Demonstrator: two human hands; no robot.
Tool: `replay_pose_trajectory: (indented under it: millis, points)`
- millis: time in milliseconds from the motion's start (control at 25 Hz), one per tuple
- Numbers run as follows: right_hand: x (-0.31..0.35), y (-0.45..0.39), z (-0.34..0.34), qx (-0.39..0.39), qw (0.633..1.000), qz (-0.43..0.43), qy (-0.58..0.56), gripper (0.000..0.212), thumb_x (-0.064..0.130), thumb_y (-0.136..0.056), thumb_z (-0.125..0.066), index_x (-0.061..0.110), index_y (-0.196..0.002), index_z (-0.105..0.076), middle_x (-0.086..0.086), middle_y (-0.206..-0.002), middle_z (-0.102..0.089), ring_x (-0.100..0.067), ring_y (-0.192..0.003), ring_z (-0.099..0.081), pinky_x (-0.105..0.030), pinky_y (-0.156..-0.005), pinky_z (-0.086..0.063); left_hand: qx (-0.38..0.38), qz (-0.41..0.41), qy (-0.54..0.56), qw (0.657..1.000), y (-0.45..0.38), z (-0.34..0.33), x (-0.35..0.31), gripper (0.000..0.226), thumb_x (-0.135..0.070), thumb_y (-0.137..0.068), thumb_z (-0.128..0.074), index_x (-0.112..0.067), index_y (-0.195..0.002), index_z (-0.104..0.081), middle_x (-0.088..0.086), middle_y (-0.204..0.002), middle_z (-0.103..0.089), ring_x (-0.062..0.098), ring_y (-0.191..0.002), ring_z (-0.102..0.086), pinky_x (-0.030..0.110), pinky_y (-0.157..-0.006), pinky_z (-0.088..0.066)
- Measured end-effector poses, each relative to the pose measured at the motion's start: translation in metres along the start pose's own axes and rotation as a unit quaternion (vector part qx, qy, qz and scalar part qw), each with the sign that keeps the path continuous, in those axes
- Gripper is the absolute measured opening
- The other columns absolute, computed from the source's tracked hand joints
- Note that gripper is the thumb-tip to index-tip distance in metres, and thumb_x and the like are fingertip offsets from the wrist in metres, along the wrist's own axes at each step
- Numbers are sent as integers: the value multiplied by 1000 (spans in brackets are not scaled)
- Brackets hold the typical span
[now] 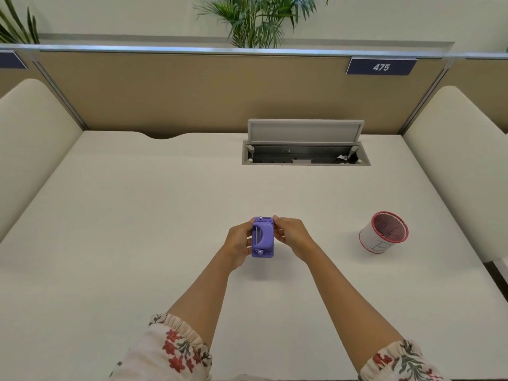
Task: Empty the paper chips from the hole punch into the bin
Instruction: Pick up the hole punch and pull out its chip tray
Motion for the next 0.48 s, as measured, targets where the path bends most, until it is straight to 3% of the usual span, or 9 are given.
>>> replay_pose_trajectory:
  millis: [200, 360, 480]
  points:
    - [-1, -7, -1, 3, 997, 6, 83, 51, 34, -101, -40, -11, -100, -65, -11, -84, -60, -24, -80, -50, -44, -83, -51, 20, -2, -2, 1000, 0, -7, -2, 26, -32, -98, -53, -19, -112, -70, 0, -103, -70, 20, -82, -65, 32, -68, -54]
    - [2, -5, -2, -20, 998, -15, 55, 43, 32, -101, -43, -2, -98, -69, -9, -87, -65, -24, -81, -55, -38, -84, -50, 17, -4, 8, 1000, 0, -9, -2, 26, -32, -98, -53, -19, -112, -71, 0, -105, -70, 21, -84, -65, 33, -69, -54]
    - [14, 6, 2, -114, 988, 46, 96, 29, 33, -100, -47, 11, -94, -66, -1, -89, -68, -20, -82, -61, -35, -84, -51, -3, -5, 22, 1000, -2, -7, -1, 25, -32, -98, -54, -19, -109, -71, 2, -105, -70, 21, -83, -66, 33, -68, -54]
Point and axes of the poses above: each hand's wrist, its own y-axis away from the middle knuckle, its own z-axis out of the back of the hand, x = y × z, the point moved 4 cm from there along -y, towards the middle knuckle
